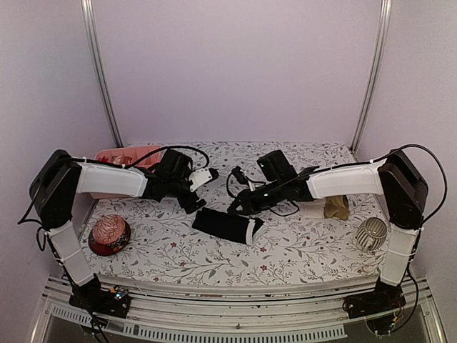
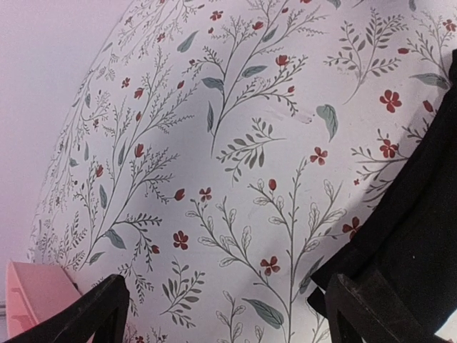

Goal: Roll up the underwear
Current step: Smooth out the underwear at the center of the board.

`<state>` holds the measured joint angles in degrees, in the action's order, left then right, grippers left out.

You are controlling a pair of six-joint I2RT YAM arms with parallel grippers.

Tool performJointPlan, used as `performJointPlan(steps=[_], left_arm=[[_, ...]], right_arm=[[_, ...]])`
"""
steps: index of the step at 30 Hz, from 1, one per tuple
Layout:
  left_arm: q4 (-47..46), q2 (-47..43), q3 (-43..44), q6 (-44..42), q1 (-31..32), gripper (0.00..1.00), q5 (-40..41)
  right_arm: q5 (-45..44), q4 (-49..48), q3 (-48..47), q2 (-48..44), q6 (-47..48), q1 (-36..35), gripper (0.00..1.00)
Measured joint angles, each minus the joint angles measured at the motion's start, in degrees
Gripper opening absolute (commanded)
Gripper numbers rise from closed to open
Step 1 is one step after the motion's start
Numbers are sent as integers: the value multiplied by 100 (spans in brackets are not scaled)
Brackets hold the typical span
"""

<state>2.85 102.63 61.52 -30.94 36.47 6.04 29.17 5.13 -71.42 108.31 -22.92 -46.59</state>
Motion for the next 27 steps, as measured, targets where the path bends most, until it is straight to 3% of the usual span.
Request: performJointPlan(steps=[14, 23, 27], left_arm=[[-179, 588, -122, 9, 59, 98, 227], [-151, 673, -2, 15, 66, 99, 525], [-20, 673, 264, 13, 66, 99, 651]], right_arm=[[-133, 240, 234, 538, 129, 363, 18], [-684, 872, 33, 608, 402, 363, 25], [-962, 1097, -111, 581, 522, 363, 35]])
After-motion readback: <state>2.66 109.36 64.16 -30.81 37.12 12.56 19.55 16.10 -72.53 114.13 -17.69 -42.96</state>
